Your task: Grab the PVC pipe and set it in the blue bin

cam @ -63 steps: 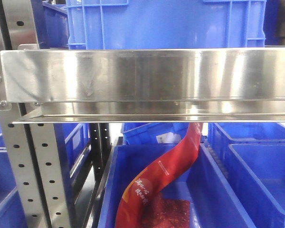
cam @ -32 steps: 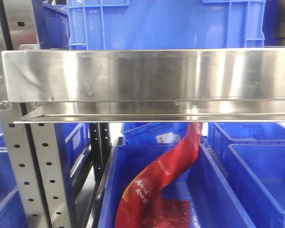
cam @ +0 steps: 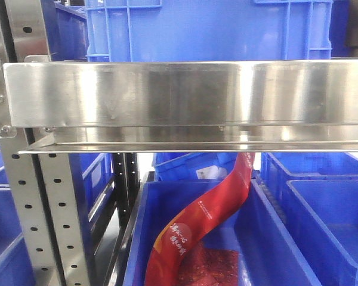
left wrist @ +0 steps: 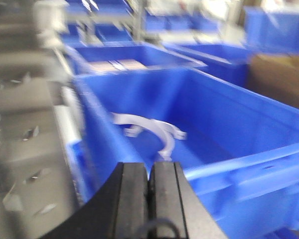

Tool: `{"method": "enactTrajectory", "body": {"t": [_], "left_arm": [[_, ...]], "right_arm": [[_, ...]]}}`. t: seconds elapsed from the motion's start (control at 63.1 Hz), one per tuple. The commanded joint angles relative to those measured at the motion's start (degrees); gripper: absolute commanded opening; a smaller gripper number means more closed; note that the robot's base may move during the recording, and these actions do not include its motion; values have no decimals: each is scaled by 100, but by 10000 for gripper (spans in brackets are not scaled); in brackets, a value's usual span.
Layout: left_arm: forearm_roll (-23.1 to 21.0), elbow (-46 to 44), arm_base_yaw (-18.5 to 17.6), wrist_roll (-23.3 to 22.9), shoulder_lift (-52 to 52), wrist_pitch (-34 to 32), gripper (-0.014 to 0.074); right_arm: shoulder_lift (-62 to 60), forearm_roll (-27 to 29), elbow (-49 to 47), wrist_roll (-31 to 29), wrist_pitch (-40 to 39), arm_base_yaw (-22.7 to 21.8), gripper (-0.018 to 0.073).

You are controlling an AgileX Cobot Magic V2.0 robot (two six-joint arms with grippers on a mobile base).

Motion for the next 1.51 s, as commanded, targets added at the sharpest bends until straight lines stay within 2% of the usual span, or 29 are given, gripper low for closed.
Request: {"method": "enactTrajectory", "body": {"t": [0.0,0.127,0.222,0.412,1.047,1.142,1.269,1.396,1.491], "left_arm": [[-86,599,325,-62,-546,-356,-111],[-86,1253,747,-62,-1262,-320,-111],[-86,1557,885,-62,-1606,-320,-111],[-86,1710,885,-62,-1806,-330,-111],[-86,1710,885,-62,-1806,-356,-111],[-86,1710,885,-62,-1806,-356,-111],[-86,1710,885,-62,-1806,-370,-111],[-86,1710,885,-62,-1806,-370,-111],[-86,1710,885,-62,-1806,-370,-111]], "right_arm": [[-539,-40,421,-19,-249,-15,-167],[-1301,-40,941,-19,-224,-15,-167],[-1633,-40,1009,-19,-195,-15,-167],[-1983,-40,1009,-19,-247,-15,-167],[-2089,-40,1147,-19,-369,-15,-167],[-2440,-88,1692,-19,-444,-258,-167],[-3014,-100,2650,-19,-568,-916,-167],[-3669,-99,3738,-19,-1098,-1685,-167],[-4155,-99,4276,-19,-1289,-2011,-167]]}}
